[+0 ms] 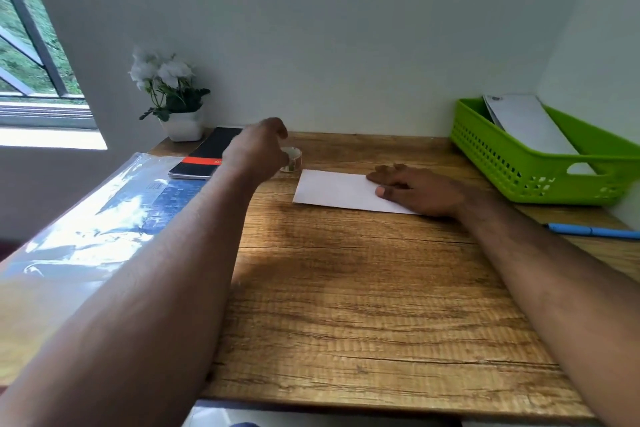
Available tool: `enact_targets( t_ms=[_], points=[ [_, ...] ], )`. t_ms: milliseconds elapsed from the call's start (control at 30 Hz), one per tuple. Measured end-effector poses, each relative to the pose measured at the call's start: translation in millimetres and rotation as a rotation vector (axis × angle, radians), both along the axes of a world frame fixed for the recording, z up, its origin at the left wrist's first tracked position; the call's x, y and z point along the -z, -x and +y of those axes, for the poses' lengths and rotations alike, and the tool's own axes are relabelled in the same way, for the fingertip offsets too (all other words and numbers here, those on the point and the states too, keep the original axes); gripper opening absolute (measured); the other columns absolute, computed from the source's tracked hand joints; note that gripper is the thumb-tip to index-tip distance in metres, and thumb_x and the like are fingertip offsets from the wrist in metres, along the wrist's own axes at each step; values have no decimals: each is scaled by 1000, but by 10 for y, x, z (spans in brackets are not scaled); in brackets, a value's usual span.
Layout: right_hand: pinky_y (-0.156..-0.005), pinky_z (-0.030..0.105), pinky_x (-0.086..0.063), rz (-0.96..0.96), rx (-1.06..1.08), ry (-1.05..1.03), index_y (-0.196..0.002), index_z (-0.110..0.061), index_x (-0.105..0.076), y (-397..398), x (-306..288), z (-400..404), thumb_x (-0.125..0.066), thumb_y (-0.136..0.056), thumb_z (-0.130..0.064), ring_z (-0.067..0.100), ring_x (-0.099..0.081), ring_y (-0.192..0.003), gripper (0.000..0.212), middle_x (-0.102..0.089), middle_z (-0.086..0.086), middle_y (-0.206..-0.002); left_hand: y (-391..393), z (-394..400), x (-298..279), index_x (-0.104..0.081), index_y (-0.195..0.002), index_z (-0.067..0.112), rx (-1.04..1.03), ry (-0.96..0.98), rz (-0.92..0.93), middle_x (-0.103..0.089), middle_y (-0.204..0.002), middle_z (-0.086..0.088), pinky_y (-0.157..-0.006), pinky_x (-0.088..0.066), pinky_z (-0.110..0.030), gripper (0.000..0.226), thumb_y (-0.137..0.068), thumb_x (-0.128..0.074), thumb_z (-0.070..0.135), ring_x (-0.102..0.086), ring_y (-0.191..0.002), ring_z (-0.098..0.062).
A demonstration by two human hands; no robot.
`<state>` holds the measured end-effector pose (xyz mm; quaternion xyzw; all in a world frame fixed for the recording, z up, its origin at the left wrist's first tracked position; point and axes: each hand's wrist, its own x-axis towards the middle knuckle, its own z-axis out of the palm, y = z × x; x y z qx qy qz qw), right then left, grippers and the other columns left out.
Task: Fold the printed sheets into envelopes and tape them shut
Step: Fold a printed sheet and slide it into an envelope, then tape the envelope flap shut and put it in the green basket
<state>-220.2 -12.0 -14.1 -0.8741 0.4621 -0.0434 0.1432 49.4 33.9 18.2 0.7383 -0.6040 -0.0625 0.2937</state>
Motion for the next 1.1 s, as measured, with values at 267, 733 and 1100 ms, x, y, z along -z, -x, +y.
enact_targets(
  t_ms=[267,733,1100],
  points=[
    [-118,51,0,256,-101,55,-147,-48,-1,-175,87,19,-16,-89,-69,12,5,-147,63,5,-17,-159,3,-126,241,-71,-106,17,33,36,-193,-47,-116,-5,-71,-45,-35,30,-88,-66,41,-55,-84,-21],
    [-96,30,-49,-839,105,190,-125,-21,-61,-212,-131,152,-66,-87,-31,6,-59,-108,39,-65,-4,-121,493,-94,265,-72,-97,1,512,195,732,-72,-92,-12,-76,-60,-38,17,-80,-73,1,-68,-78,-19],
    [-85,28,-56,-940,51,164,-105,-23,-70,-198,-115,125,-79,-73,-15,11,-67,-94,34,-69,-6,-102,620,-109,319,-75,-91,4,610,207,454,-74,-88,-10,-80,-56,-36,21,-71,-81,2,-67,-80,-16]
  ],
)
